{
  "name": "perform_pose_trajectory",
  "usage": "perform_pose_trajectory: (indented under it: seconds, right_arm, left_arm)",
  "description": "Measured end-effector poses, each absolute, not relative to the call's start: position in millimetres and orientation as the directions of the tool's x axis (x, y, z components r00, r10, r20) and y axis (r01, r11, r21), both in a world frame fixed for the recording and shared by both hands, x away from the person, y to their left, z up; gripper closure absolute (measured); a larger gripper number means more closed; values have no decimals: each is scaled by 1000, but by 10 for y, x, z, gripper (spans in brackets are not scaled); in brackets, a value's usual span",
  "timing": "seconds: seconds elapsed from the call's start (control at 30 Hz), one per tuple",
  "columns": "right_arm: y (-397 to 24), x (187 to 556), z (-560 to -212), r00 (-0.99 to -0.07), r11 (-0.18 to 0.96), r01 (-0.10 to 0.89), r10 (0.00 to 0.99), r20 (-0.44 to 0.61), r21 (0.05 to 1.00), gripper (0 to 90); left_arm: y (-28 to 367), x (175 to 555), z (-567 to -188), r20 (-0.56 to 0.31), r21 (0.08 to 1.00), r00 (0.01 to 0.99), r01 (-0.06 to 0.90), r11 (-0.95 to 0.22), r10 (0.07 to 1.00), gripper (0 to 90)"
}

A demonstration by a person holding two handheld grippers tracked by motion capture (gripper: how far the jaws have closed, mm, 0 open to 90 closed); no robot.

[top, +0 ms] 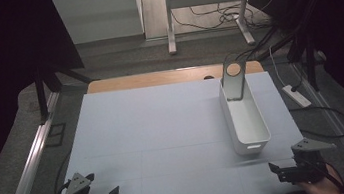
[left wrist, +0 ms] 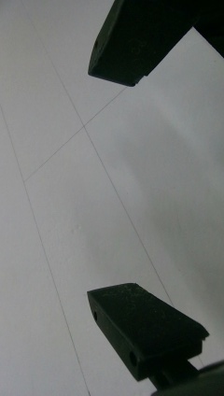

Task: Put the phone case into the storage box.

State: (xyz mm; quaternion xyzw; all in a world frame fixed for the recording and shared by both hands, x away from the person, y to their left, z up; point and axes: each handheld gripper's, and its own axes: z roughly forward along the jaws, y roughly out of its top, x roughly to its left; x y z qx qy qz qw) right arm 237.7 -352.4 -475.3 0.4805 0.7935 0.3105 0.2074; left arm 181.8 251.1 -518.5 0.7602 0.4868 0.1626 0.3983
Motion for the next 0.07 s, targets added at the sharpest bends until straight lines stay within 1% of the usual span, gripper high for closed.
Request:
perform_pose_trajectory:
  seconds: [0.07]
  right_arm:
    - [-3523,2379,-4755,-453,349,634,891,-34,690,27]
  left_arm:
    - [2511,1822,-5182,-142,764,473,611,-208,870,0]
